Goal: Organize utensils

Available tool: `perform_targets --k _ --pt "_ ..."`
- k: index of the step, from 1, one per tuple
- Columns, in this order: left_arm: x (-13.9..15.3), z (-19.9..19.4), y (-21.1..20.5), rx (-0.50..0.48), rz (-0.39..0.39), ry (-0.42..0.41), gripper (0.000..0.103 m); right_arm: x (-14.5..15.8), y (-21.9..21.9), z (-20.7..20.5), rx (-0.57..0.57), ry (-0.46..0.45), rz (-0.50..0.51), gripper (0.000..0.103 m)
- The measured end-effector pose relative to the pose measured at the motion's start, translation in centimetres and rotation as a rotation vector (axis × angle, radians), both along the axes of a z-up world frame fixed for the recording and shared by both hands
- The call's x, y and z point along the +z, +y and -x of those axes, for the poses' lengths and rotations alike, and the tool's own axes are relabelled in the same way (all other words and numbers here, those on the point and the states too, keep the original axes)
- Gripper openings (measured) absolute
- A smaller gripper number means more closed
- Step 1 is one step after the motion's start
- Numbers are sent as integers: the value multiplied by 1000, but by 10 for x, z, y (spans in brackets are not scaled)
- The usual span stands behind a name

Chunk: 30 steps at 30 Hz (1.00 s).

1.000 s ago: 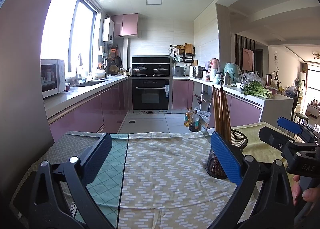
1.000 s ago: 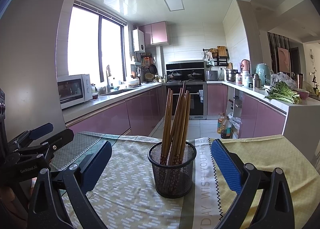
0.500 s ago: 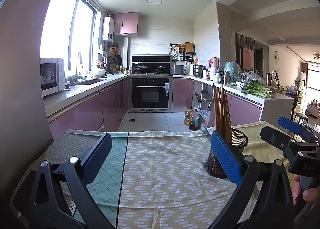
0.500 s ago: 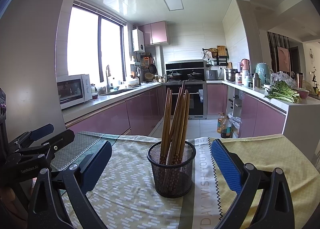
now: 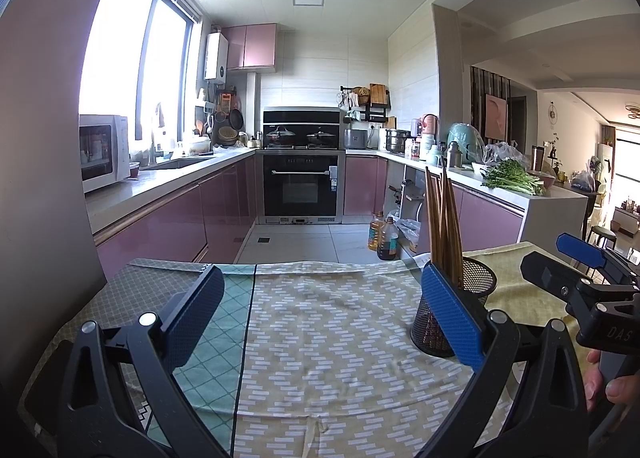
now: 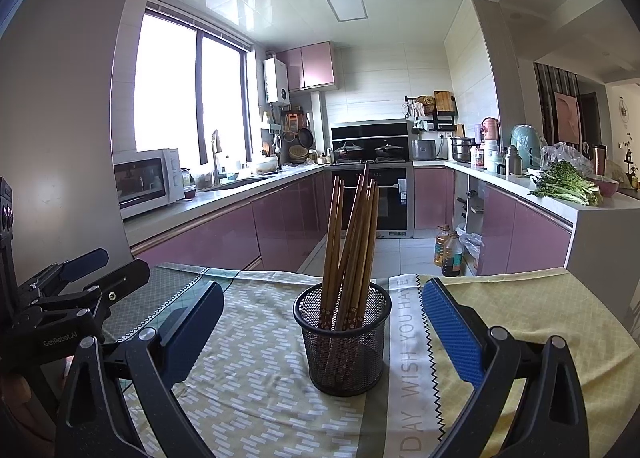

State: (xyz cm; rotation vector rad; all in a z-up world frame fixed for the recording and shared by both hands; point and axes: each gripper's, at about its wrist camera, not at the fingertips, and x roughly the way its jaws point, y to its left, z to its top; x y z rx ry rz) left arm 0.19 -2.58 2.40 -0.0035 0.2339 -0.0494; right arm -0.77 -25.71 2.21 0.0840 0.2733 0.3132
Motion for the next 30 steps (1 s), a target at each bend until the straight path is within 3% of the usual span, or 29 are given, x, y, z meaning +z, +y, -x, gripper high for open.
perform_targets --k 30 --pt "-5 -2 -3 -8 3 13 97 -1 -1 -2 -1 3 -3 96"
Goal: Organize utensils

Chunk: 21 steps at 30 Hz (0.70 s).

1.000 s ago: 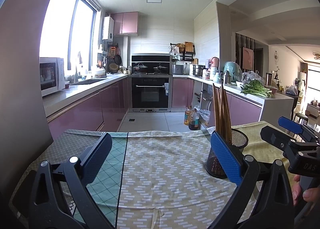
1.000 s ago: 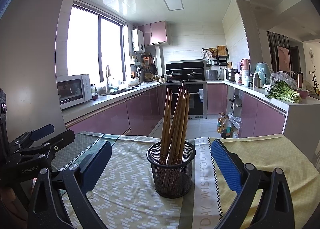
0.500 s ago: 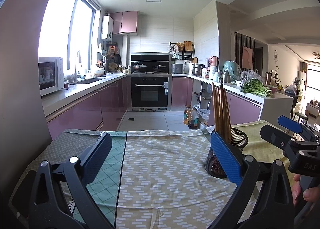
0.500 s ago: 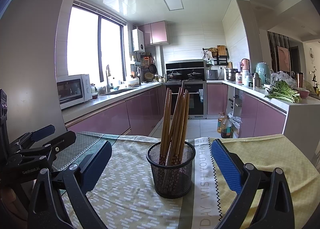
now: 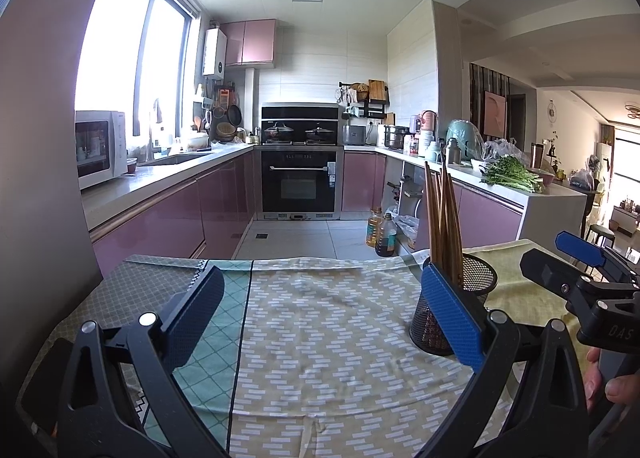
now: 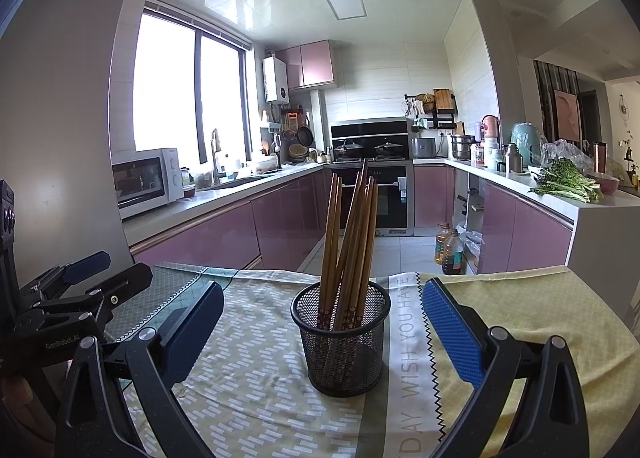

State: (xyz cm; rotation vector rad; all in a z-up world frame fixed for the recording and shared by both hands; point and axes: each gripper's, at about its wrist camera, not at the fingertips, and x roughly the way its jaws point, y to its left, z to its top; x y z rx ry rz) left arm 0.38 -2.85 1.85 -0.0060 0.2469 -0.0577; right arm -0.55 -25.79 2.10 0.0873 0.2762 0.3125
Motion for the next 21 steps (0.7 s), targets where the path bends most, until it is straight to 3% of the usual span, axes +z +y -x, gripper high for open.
perform_targets --k 12,21 --pt "-6 3 -10 -4 -40 -19 97 -2 -1 -4 3 8 -2 96" --pt "-9 -14 6 3 9 93 97 -14 -19 -15 -24 64 19 96"
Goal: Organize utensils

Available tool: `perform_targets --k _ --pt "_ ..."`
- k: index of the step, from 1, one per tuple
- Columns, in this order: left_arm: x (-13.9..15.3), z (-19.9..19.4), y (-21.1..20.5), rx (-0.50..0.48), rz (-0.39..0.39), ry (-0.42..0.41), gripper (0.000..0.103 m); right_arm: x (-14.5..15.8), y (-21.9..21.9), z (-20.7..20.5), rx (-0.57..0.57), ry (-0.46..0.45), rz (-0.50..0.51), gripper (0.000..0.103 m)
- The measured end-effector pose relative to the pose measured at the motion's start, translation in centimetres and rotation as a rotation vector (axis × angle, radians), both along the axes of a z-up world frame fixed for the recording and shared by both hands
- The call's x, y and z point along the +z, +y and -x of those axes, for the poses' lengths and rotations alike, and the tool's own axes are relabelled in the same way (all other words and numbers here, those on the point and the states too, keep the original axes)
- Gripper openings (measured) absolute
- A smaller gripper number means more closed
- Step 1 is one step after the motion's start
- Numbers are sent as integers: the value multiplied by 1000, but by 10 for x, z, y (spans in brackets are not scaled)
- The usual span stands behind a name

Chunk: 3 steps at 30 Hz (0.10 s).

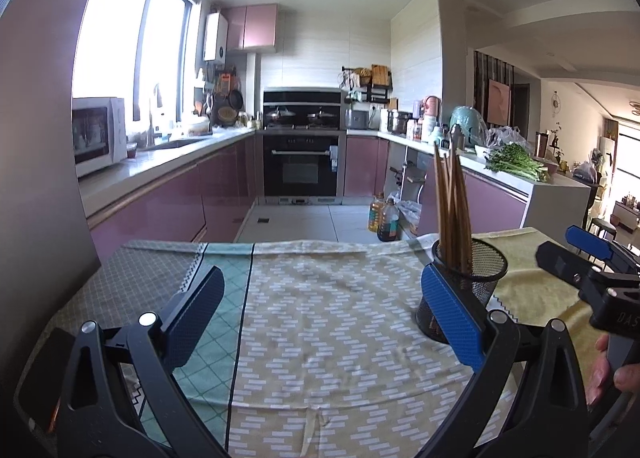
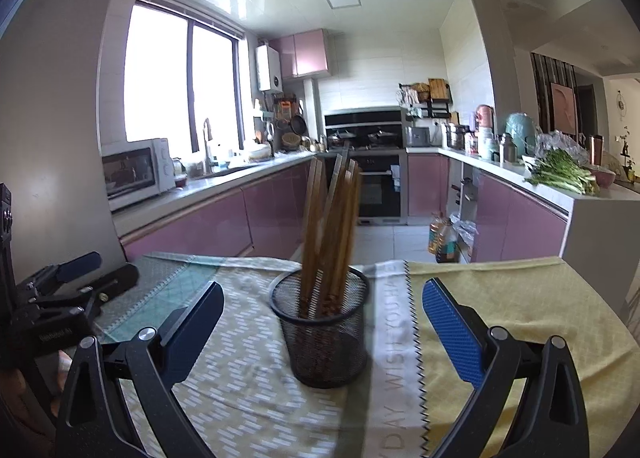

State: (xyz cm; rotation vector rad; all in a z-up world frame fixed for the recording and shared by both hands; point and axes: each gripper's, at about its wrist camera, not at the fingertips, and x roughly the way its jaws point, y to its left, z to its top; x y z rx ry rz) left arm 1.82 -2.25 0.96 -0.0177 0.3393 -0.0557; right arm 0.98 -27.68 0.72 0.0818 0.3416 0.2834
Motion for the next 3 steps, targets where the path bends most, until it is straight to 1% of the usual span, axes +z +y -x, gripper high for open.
perform_targets --k 2,3 --pt "-4 -10 9 8 1 49 97 -9 -16 -15 -37 80 30 96" --pt "-7 -16 15 23 -3 79 97 -17 -27 -27 -84 146 63 96"
